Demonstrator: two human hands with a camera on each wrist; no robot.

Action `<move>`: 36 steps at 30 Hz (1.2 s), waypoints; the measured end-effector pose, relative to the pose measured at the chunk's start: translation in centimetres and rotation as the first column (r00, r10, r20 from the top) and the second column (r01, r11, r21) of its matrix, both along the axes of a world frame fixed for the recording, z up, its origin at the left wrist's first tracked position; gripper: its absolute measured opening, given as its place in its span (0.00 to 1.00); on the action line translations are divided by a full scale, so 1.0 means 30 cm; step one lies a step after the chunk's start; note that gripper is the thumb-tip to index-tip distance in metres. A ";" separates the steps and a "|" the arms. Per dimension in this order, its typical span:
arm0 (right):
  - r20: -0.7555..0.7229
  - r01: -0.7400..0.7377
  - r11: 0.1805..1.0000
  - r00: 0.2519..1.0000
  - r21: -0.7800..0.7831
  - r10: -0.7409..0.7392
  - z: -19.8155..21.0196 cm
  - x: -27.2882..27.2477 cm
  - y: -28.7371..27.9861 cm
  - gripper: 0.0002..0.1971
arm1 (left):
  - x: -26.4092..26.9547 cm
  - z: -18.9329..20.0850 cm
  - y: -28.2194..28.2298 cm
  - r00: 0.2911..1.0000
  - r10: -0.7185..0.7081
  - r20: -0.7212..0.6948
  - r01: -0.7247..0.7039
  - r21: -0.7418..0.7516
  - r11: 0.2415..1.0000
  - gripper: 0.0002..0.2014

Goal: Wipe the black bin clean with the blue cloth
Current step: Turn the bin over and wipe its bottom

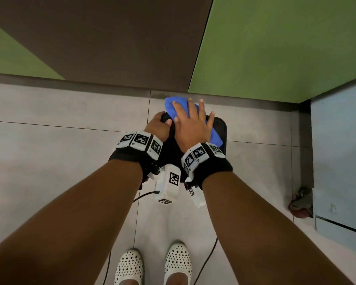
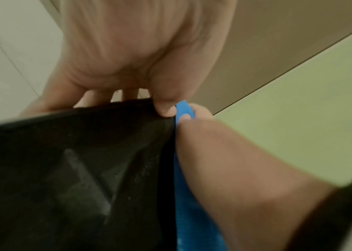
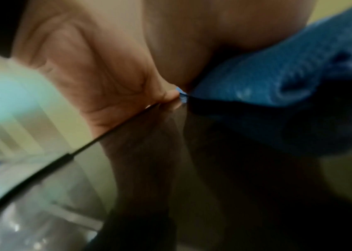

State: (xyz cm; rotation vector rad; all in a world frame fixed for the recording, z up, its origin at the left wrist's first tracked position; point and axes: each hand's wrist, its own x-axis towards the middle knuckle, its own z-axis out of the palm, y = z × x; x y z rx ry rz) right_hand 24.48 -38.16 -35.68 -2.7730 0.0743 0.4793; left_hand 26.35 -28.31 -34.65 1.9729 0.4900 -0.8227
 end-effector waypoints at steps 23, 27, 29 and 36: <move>-0.319 0.426 0.903 0.848 -0.064 -0.423 0.083 -0.106 -0.149 0.37 | 0.012 0.029 0.013 0.993 -0.085 -0.077 0.091 0.081 0.993 0.24; -0.428 0.751 0.656 0.618 0.073 -0.660 0.100 -0.144 -0.142 0.32 | -0.001 0.026 0.016 0.999 0.010 -0.051 -0.007 0.069 0.998 0.23; -0.424 0.695 0.714 0.674 0.086 -0.605 0.102 -0.107 -0.164 0.30 | -0.024 0.011 0.032 0.987 0.149 -0.063 -0.148 0.017 0.989 0.22; -0.308 -0.005 0.997 0.951 0.082 0.030 0.103 0.094 -0.166 0.33 | -0.146 0.035 0.089 0.887 0.221 -0.405 -0.225 0.037 0.974 0.26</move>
